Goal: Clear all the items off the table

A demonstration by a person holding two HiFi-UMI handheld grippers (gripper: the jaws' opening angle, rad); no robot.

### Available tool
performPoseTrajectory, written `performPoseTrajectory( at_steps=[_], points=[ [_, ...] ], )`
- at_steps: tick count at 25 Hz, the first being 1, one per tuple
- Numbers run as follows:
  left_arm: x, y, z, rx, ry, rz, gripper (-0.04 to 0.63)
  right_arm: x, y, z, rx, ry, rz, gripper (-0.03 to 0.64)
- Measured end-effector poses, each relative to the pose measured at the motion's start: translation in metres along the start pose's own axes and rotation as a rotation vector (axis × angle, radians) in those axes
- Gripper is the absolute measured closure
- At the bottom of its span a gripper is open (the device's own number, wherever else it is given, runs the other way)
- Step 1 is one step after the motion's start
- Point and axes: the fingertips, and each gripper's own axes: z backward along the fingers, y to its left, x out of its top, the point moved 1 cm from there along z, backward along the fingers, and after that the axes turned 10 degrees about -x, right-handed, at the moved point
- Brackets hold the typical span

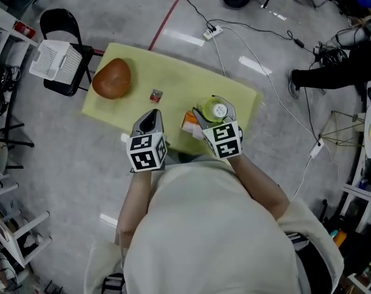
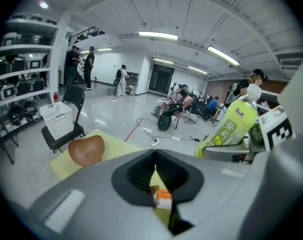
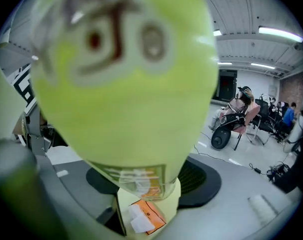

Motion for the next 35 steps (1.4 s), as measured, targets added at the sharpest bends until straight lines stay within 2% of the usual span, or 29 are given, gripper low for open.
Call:
performPoseTrajectory(
  at_steps=[5,21,35],
  points=[
    [-0.002,0.035,0.026,0.055,-0.033,0.05,0.586,0.014,0.033,-0.007,0.053,-0.007,0.048,0.318],
    [0.009,0.17,0.101,0.136,-0.067,0.085,0.586,0.082,0.175,-0.053,0.162,-0.034,0.11,0.318],
    [0.016,0.297,0.168,0.243,-0.115,0.166,0.586,0.136,0.302,-0.101,0.275,-0.036,0.202,0.318]
  ],
)
